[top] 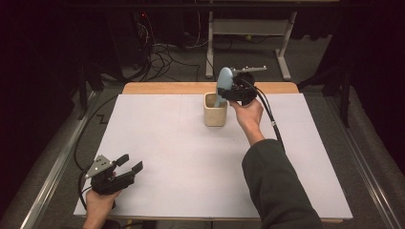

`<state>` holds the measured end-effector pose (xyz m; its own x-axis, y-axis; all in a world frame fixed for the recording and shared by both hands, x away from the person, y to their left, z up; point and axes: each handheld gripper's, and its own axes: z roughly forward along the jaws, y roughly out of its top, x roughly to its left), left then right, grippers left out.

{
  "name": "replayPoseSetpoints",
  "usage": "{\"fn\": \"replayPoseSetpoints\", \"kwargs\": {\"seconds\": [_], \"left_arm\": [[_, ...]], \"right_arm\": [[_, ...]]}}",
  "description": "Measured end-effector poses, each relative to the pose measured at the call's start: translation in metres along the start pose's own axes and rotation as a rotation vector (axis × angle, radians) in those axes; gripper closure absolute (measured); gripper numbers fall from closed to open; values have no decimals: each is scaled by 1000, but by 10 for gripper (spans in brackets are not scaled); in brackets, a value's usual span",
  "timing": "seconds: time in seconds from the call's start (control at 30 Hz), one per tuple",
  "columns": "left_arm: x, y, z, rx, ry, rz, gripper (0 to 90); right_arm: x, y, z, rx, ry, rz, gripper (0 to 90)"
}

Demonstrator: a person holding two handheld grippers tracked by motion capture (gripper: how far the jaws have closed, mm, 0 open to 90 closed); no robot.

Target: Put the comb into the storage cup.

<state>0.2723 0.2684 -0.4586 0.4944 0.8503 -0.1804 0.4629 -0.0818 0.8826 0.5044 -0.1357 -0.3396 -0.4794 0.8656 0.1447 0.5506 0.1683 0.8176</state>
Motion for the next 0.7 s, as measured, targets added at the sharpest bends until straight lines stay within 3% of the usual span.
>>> {"fn": "replayPoseSetpoints", "kwargs": {"seconds": [0.7], "left_arm": [[0, 0, 0, 4, 0, 5, 345]], "right_arm": [[0, -5, 6, 19, -1, 5, 516]]}}
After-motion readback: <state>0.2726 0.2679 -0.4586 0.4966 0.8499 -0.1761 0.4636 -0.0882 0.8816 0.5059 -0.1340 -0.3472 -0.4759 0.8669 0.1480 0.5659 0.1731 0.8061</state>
